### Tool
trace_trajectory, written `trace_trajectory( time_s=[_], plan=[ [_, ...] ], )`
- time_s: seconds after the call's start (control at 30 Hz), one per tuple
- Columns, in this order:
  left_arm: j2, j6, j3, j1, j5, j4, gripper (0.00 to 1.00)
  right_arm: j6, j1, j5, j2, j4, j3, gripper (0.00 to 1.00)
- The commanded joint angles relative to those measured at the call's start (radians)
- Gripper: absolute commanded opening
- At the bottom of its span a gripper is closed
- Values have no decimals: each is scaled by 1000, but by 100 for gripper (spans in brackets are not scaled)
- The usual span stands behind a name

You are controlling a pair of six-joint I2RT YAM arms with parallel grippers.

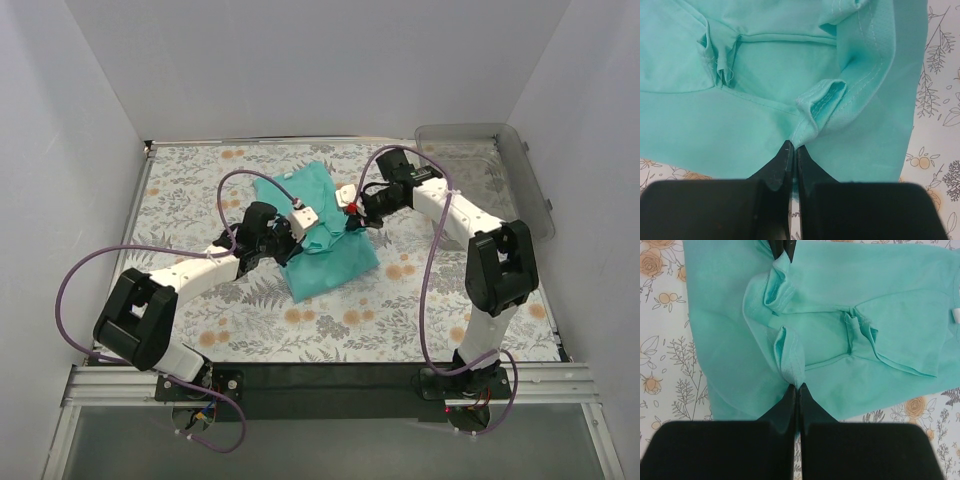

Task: Fold and stack the t-shirts
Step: Fold the tshirt

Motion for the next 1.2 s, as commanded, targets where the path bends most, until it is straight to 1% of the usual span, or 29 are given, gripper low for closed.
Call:
trace_trajectory(
  time_s=[0.0,0.17,0.3,0.37,0.5,0.63,0.73,0.83,1.0,1.17],
  plan=[
    [-25,2,33,13,-8,25,0,26,-7,-55,46,-8,78,1],
    [-52,-12,10,19,-25,25,0,42,-7,-67,111,-9,144,1],
    [-28,-12,9,33,-50,54,0,57,-6,-70,166,-9,182,1],
    [-18,-13,15,39,-65,54,0,65,-6,-70,180,-12,203,1],
    [-28,-22,26,40,-142,63,0,74,-7,-82,196,-11,223,1],
    [-46,-10,19,42,-166,86,0,83,-6,-81,213,-8,248,1],
    [-3,-2,41,45,-180,78,0,120,-6,-68,250,-6,286,1],
    [37,-12,42,48,-203,106,0,157,-7,-59,285,-3,320,1],
    [63,-18,39,57,-277,156,0,196,-6,-55,331,0,355,1],
    [92,-12,56,71,-288,160,0,235,-6,-47,361,15,386,1]
  ],
)
